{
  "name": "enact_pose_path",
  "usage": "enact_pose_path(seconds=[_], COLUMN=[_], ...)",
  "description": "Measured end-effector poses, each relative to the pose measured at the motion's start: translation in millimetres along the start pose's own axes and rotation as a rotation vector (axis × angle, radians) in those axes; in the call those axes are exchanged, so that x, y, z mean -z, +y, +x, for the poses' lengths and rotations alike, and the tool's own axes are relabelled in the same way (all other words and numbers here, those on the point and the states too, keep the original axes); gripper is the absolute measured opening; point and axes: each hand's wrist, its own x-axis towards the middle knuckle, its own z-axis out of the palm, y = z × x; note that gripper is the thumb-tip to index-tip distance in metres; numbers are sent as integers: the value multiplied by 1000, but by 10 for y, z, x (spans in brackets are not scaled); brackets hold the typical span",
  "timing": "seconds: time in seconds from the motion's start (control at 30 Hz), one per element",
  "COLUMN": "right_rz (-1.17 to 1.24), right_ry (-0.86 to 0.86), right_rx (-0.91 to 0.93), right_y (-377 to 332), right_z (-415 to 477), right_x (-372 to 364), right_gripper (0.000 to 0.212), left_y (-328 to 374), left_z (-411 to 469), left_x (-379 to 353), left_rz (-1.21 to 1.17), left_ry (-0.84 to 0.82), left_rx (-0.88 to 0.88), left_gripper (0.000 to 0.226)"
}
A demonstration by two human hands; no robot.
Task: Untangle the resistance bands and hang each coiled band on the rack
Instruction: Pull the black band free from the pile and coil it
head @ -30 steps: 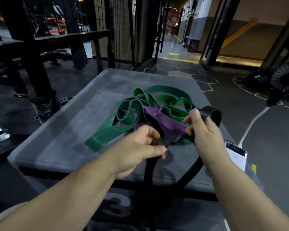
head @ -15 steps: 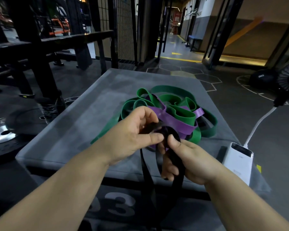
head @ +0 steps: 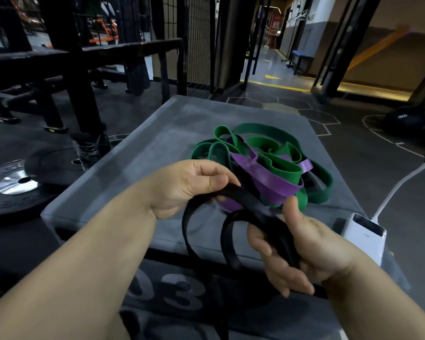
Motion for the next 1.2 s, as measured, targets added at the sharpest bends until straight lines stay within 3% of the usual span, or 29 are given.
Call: enact_pose_path(seconds=[0.1, 0.27, 0.37, 0.47, 0.57, 0.7, 0.83, 0.97, 1.2], right_rz=[82, 264, 329, 391, 432, 459, 420, 349, 366], right_ry=[-36, -184, -228, -262, -254, -219, -188, -218, -286], right_rx=[19, 102, 138, 171, 172, 121, 63, 103, 83], right_y=[-2, -11, -15, -53, -79, -57, -24, -12, -43], right_z=[-12, -12, -1, 26, 55, 47, -2, -15, -27], right_x=[12, 33, 45, 93, 149, 191, 227, 215, 209], right_gripper=[65, 58, 55, 53, 54, 56, 50, 45, 41], left_y=[-57, -222, -286, -302, -286, -212, -176, -183, -299], left_z=[21, 95, 103, 72, 38, 53, 72, 79, 67], left_x=[-46, -203, -337, -387, -355, -389, -349, -303, -230], left_rz=[-22, 281, 210, 45, 86, 133, -19, -105, -323], left_ry=[31, 78, 60, 64, -102, -38, 53, 40, -102], left_rx=[-25, -71, -80, -79, -83, -56, -77, -131, -61], left_gripper=[7, 17, 13, 37, 72, 30, 15, 6, 56])
